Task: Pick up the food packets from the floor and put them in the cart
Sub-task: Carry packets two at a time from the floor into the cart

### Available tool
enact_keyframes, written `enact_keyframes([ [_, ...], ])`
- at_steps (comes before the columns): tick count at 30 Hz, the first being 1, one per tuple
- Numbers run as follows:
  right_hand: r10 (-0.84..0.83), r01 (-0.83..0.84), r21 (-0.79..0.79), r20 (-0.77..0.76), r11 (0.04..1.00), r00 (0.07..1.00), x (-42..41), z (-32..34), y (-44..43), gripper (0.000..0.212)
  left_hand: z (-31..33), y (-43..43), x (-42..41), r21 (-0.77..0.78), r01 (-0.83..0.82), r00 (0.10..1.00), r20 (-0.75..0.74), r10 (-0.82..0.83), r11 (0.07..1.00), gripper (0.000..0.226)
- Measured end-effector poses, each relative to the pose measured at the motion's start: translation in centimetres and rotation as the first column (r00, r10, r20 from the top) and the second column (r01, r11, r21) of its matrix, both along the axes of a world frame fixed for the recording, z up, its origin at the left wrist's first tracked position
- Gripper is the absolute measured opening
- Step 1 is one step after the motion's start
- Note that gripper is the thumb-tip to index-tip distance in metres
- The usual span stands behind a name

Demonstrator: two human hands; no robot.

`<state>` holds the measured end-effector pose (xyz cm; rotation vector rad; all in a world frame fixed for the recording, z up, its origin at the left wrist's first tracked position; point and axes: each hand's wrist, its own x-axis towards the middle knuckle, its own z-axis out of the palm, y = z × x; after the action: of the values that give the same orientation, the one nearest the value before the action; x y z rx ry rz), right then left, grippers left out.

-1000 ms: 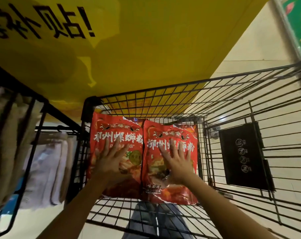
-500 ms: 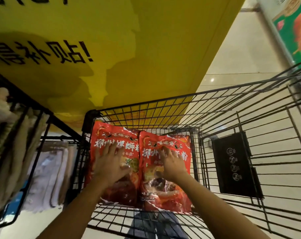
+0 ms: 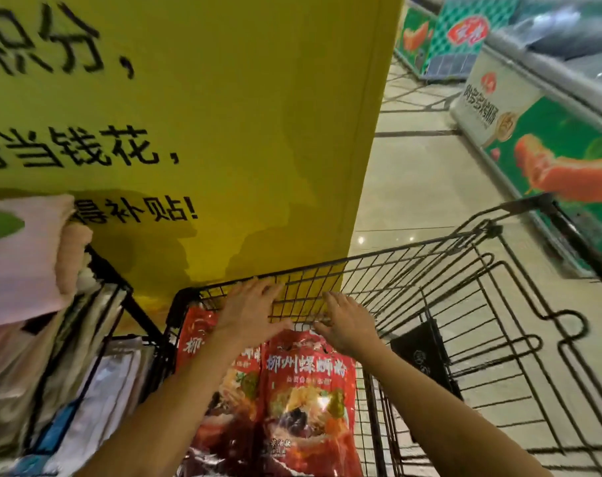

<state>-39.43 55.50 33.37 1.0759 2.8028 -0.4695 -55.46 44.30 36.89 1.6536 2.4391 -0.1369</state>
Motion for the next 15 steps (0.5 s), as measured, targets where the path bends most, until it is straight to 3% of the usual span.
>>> enact_keyframes([
  [4,-0.119,0.123,0.121,-0.046,0.985,0.992,3.8,5.9,2.0,0.069,5.8,3.2,2.7,0.110,0.115,0.993,-0.029,-0.112,0.987,0.082],
  [9,-0.360,0.388,0.228,-0.154,0.893,0.920,11.5,12.7,1.6,0.073,11.0,6.7,8.0,0.287,0.291,0.955,-0.028,-0.295,0.913,0.078],
  [13,-0.553,0.596,0.289,-0.224,0.749,0.803,18.8,16.8,-2.8,0.068,13.5,7.5,14.6,0.321,0.500,0.855,-0.035,-0.518,0.804,0.078],
  [15,-0.638,0.688,0.321,-0.261,0.651,0.725,22.4,18.3,-6.2,0.068,14.8,6.9,18.9,0.363,0.607,0.777,-0.085,-0.624,0.707,0.078],
])
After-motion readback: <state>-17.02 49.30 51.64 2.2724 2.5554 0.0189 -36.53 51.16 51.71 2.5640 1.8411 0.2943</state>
